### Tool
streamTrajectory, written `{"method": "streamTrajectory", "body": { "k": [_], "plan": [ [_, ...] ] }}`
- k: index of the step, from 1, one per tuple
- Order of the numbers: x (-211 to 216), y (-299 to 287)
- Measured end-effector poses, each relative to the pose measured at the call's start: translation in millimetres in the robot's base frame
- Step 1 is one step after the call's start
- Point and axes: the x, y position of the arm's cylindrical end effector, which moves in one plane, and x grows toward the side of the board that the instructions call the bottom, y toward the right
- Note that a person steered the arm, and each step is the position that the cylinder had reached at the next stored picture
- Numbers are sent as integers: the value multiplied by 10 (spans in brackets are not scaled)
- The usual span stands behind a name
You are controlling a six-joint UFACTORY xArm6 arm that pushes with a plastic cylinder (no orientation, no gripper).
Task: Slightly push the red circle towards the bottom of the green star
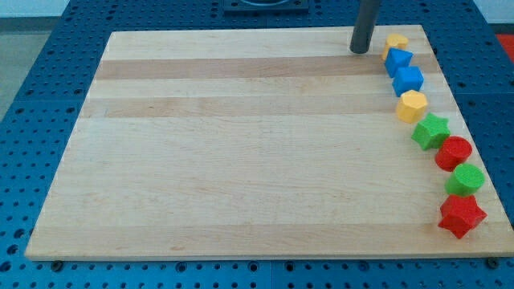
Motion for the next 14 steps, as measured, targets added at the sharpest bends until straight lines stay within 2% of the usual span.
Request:
{"method": "streamTrajectory", "body": {
  "k": [4, 5, 6, 7, 8, 10, 11, 12, 13, 14],
  "plan": [
    [30, 0],
    [-386, -21],
    [-625, -37],
    [-624, 39],
    [-640, 465],
    [-631, 899],
    [-632, 1352],
    [-497, 1499],
    [150, 1593],
    [515, 1668]
  ]
}}
